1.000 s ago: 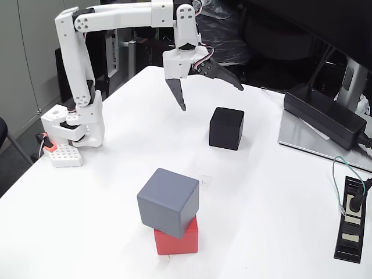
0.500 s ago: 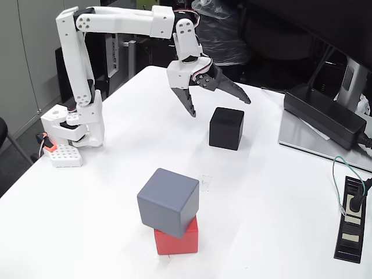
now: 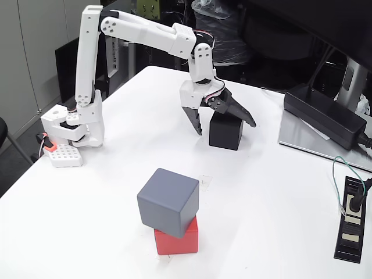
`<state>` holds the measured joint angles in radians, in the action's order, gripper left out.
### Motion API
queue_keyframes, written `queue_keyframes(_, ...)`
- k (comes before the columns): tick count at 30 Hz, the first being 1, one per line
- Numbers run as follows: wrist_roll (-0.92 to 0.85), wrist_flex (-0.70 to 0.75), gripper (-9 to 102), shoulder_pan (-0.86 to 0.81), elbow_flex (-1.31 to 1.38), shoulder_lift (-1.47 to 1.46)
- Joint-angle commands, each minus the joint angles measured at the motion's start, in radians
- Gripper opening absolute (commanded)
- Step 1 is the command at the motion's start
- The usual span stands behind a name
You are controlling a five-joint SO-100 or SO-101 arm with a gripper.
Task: Stack the three blocks in an ordered color.
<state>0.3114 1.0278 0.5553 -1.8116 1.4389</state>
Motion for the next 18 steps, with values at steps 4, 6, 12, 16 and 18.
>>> queue_keyframes(4, -0.003, 0.003, 53, 0.000, 0.094, -0.057)
queue_keyframes(6, -0.003, 0.003, 52, 0.002, 0.107, -0.075)
queue_keyframes(12, -0.003, 0.005, 37, 0.002, 0.138, -0.084)
queue_keyframes(16, -0.003, 0.005, 23, 0.002, 0.147, -0.080)
queue_keyframes(18, -0.003, 0.006, 17, 0.002, 0.155, -0.074)
